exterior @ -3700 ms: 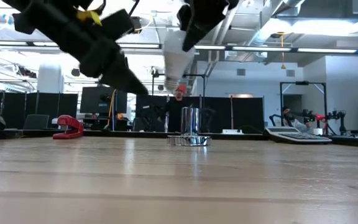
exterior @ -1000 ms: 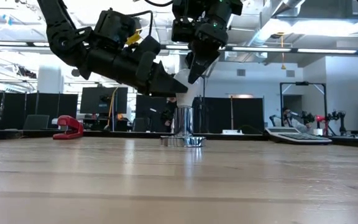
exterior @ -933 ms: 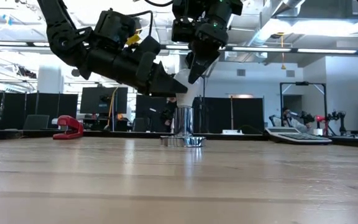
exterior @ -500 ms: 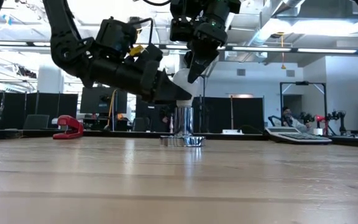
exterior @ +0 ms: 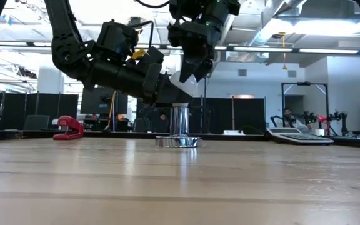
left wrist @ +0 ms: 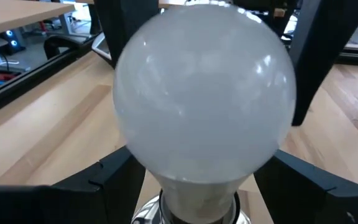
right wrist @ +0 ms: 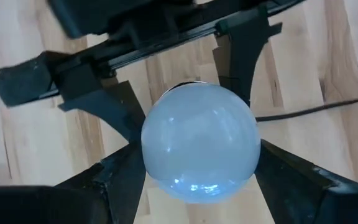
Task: Screw lightbulb
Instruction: Insert the lightbulb into the silver lamp socket
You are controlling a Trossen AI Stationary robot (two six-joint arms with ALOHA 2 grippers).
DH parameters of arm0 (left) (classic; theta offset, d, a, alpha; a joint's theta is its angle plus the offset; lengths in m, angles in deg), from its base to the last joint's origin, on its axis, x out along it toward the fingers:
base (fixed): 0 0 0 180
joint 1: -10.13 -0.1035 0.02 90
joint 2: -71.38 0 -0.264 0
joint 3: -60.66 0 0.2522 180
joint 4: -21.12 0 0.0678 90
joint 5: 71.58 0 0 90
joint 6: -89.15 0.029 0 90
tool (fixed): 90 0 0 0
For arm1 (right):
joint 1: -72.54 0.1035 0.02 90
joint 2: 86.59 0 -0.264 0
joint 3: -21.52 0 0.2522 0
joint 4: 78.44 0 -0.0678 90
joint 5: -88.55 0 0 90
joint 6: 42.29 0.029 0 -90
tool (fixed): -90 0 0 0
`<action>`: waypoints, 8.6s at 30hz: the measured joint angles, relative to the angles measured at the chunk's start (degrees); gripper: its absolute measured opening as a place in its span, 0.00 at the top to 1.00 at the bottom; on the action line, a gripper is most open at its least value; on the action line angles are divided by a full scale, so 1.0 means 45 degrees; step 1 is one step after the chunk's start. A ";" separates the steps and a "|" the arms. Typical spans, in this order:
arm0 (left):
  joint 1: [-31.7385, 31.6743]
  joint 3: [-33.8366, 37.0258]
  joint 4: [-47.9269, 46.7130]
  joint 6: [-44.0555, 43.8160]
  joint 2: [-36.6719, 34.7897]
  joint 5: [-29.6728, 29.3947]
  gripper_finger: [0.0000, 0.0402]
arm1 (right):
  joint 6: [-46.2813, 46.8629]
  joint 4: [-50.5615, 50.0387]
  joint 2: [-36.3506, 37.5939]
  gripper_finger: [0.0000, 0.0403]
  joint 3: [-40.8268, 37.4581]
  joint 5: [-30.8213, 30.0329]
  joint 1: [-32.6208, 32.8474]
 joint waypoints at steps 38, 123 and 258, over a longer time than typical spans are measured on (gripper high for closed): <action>0.0101 0.0005 -0.0068 0.0034 0.0050 -0.0228 0.66 | -0.3146 -0.0570 0.0039 0.16 -0.0044 -0.0788 0.0389; 0.1276 -0.1010 0.2774 -0.0467 0.2686 0.0631 0.66 | -0.4974 -0.3098 0.0110 0.32 0.2259 -0.1149 0.1899; 0.1276 -0.1010 0.2540 -0.0720 0.2674 0.0073 0.64 | -1.0563 -0.4964 -0.0681 0.39 0.3837 -0.1223 0.1377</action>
